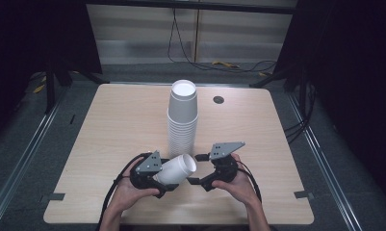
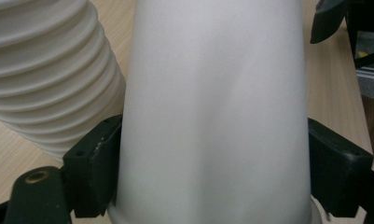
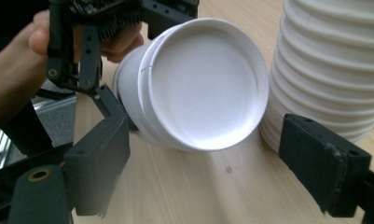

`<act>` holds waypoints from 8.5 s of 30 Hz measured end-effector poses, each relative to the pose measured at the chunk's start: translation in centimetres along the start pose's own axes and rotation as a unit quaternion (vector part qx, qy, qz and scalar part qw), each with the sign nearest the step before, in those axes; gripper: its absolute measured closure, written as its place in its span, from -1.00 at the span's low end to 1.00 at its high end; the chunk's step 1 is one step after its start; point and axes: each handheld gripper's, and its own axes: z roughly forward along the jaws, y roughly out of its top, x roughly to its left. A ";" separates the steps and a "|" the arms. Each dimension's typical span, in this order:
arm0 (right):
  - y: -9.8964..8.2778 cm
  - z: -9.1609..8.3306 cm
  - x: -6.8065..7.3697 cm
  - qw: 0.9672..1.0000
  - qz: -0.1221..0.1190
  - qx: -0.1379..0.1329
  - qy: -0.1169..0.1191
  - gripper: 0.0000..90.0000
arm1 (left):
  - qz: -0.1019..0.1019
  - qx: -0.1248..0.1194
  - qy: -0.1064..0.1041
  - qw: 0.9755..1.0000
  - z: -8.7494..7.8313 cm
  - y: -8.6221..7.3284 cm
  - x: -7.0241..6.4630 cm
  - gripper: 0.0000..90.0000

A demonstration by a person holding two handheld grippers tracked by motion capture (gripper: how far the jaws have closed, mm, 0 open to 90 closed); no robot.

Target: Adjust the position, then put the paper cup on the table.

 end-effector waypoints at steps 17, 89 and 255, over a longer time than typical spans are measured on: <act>0.2 0.6 -0.2 0.998 -0.010 0.060 -0.008 -0.64 | 0.020 0.045 0.002 0.999 0.4 0.0 0.1 -0.64; 2.1 3.9 -0.4 0.977 -0.085 0.175 0.088 -0.47 | 0.120 0.141 -0.018 0.983 2.1 2.3 -1.5 -0.66; -4.2 1.2 -0.8 0.992 -0.015 -0.118 0.047 -0.70 | -0.032 -0.143 -0.051 0.988 -0.2 -0.5 0.5 -0.78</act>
